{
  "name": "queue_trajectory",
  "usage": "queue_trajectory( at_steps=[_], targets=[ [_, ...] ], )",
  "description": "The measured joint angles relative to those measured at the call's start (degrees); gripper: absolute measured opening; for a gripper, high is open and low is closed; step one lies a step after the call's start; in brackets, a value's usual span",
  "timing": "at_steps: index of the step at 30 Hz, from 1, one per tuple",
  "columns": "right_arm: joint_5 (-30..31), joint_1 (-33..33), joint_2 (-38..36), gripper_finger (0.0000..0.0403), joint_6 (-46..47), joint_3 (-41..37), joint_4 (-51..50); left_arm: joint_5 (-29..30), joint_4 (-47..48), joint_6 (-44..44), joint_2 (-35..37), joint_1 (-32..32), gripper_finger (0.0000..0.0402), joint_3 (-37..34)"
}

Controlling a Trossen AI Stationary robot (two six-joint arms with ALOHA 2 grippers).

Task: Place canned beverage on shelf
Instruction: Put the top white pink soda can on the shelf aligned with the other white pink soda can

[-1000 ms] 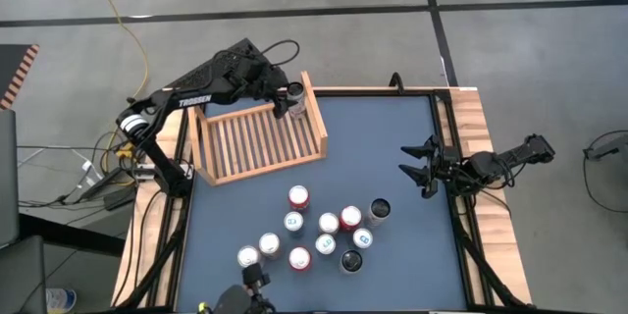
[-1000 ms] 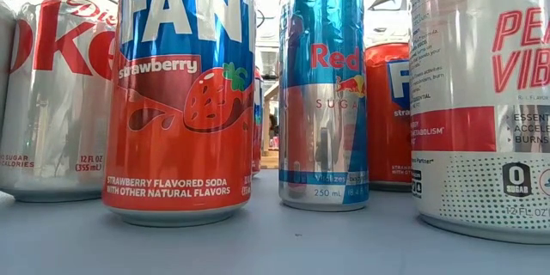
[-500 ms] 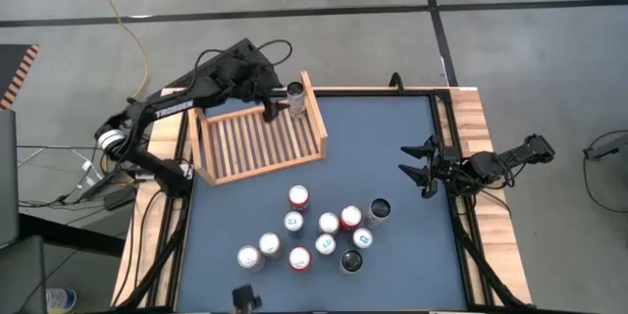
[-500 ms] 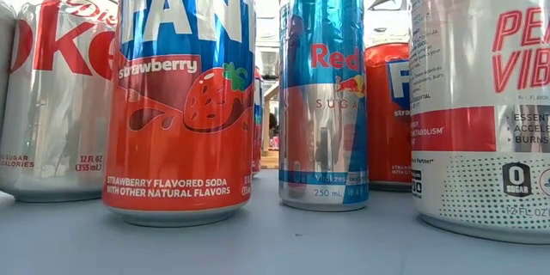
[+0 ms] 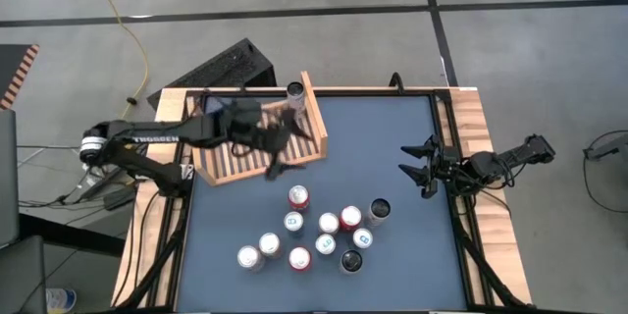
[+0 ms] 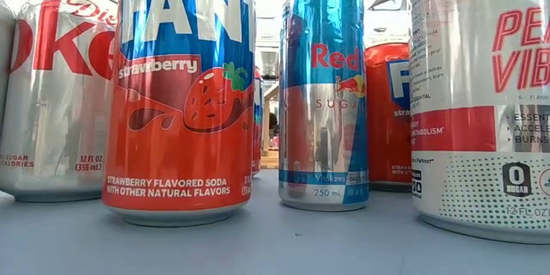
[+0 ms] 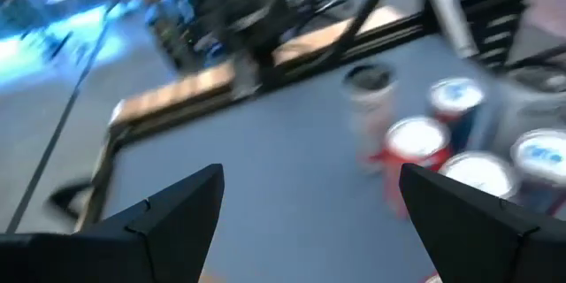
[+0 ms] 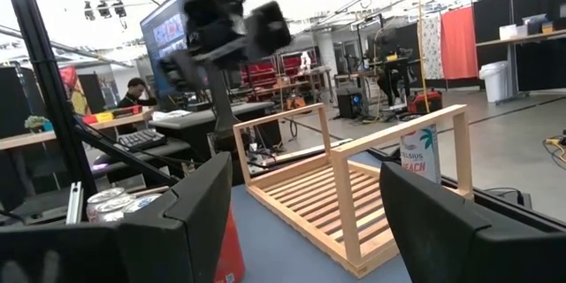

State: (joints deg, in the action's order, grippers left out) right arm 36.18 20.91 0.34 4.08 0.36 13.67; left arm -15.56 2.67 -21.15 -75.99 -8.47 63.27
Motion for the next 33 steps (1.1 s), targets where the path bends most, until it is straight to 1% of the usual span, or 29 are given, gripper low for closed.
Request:
queue_trajectory(
  at_steps=[4,6,11,14,19,21,27,33],
  targets=[
    [0.02,0.02,0.01,0.0274,0.0,-0.01,-0.01,-0.99,-0.61,0.49,-4.58,2.13,0.0332,4.29],
    [0.02,0.02,0.0,0.0274,0.02,0.0,0.04,-2.68,-0.58,0.7,-7.43,2.16,0.0332,6.84],
    [0.0,0.02,0.0,0.0274,0.04,0.0,0.0,-9.55,1.54,0.79,-15.19,2.14,0.0332,12.4],
    [0.0,0.05,0.0,0.0274,0.05,-0.02,0.01,-13.33,1.14,1.26,-19.23,2.54,0.0332,15.57],
    [-0.02,0.07,0.02,0.0274,0.09,0.0,-0.05,-14.32,1.02,1.27,-25.16,4.48,0.0332,20.87],
    [-0.02,0.07,0.0,0.0274,0.13,-0.01,-0.02,-15.77,1.02,1.27,-26.76,5.07,0.0332,22.48],
    [-0.04,0.07,0.0,0.0274,0.04,0.0,-0.13,-18.44,-0.9,1.56,-30.58,5.99,0.0332,24.67],
    [-0.08,0.04,0.02,0.0274,0.02,-0.02,-0.4,-19.24,-7.53,4.78,-33.93,6.17,0.0332,24.69]
  ],
)
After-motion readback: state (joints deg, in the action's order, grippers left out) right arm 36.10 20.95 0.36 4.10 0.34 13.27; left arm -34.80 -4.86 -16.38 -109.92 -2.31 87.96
